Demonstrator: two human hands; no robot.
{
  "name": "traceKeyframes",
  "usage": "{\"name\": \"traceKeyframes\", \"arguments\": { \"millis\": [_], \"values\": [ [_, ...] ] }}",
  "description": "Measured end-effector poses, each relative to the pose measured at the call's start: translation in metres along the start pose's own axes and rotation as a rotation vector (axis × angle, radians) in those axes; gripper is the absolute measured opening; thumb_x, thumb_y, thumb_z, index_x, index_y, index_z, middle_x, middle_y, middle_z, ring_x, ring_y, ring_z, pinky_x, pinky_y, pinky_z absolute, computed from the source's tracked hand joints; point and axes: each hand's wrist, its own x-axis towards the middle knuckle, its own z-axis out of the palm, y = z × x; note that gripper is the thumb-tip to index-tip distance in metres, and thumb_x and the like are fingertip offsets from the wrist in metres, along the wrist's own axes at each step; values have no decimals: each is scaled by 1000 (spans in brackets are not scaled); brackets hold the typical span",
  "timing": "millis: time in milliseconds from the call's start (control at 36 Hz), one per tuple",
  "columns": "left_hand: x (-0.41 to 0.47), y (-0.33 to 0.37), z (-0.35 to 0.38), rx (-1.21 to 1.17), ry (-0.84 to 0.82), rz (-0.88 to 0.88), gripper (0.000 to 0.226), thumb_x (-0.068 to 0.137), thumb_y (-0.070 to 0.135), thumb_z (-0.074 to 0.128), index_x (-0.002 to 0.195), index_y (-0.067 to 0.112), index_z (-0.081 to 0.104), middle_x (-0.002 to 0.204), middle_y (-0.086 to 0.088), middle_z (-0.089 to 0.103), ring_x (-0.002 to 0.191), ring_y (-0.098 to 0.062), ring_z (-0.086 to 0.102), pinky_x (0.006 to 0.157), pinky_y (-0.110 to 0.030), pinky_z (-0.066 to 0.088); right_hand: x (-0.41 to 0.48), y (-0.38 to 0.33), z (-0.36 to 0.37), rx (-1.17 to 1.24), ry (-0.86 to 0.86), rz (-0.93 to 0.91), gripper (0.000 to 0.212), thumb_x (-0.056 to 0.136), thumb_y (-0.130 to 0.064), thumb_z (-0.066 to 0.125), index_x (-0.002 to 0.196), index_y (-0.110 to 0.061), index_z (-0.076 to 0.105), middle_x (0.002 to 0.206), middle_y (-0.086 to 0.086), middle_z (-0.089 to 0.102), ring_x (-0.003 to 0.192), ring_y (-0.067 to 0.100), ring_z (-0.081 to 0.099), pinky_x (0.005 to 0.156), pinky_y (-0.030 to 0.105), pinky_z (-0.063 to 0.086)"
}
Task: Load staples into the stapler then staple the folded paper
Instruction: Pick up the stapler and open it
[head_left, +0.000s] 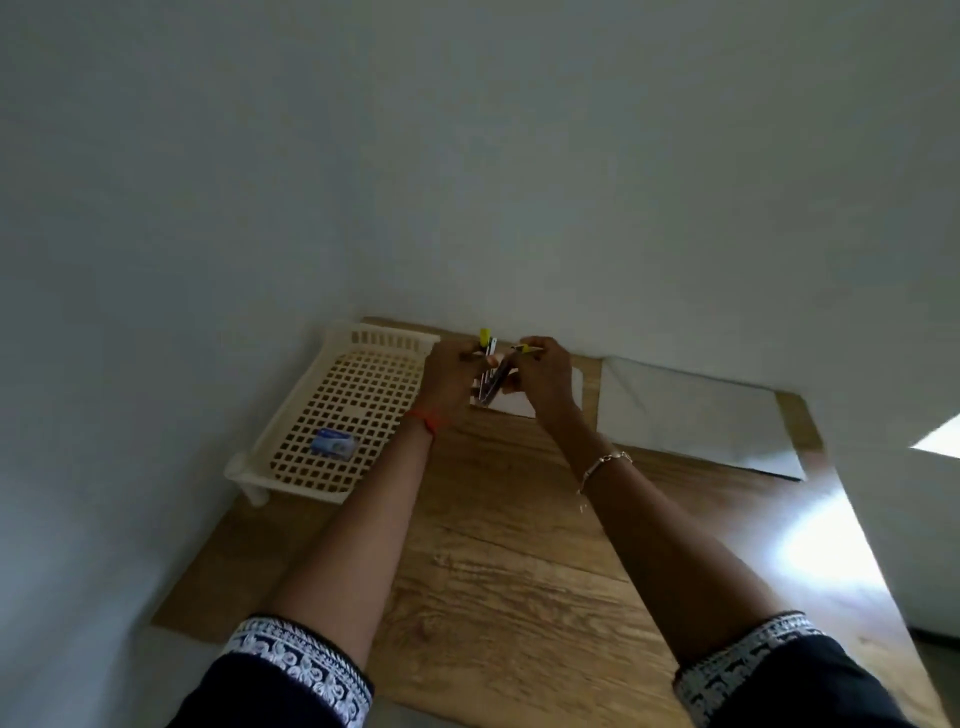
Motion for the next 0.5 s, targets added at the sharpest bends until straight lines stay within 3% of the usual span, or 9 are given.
{"name": "traceKeyframes", "arguments": {
  "millis": [111, 194, 278, 333, 389, 444, 500],
  "values": [
    [-18, 7, 40, 20, -77, -15, 30, 84, 5, 63, 113, 3, 66, 95, -17, 68, 85, -31, 67, 72, -38, 57, -14, 5, -48, -8, 59, 12, 25, 85, 3, 53, 111, 3, 52, 80, 16, 61, 52, 24, 60, 46, 30, 53],
    [-32, 10, 73, 81, -116, 19, 31, 86, 4, 61, 115, -2, 64, 100, -18, 68, 83, -22, 65, 59, -16, 52, -27, 12, -82, -33, 136, -5, 11, 84, 2, 56, 94, -3, 56, 83, 21, 63, 54, 23, 62, 49, 30, 56],
    [-48, 11, 105, 113, -173, 17, 30, 87, 8, 60, 116, 0, 65, 108, -17, 69, 99, -24, 65, 77, -25, 49, -42, 19, -116, -8, 163, -17, 13, 82, 3, 58, 75, -8, 57, 73, 21, 62, 45, 14, 61, 47, 28, 55],
    [-58, 10, 123, 141, -211, 16, 29, 88, 8, 60, 115, -1, 65, 110, -13, 68, 105, -21, 63, 87, -25, 45, -53, 24, -139, 7, 175, -3, 5, 82, 2, 59, 82, -3, 61, 66, 12, 60, 39, 4, 57, 42, 20, 51],
    [-66, 7, 141, 153, -243, -9, 28, 89, 8, 58, 112, -4, 65, 110, -13, 68, 104, -20, 63, 94, -28, 48, -64, 29, -161, 29, 221, -1, 12, 81, 2, 61, 92, 4, 64, 63, 7, 60, 43, 4, 57, 45, 17, 49],
    [-77, 4, 158, 147, -283, -25, 23, 91, 7, 55, 105, -7, 67, 101, -13, 69, 92, -19, 64, 86, -27, 51, -75, 34, -181, 35, 258, -16, 18, 80, 3, 63, 97, 7, 65, 63, 5, 61, 51, 8, 57, 52, 18, 50],
    [-88, 2, 174, 133, -332, -59, 19, 93, 5, 51, 87, 0, 69, 85, -7, 65, 76, -14, 59, 66, -16, 47, -88, 36, -198, 46, 278, -21, 20, 79, 3, 64, 99, 4, 65, 64, 4, 61, 52, 7, 57, 53, 17, 50]
  ]
}}
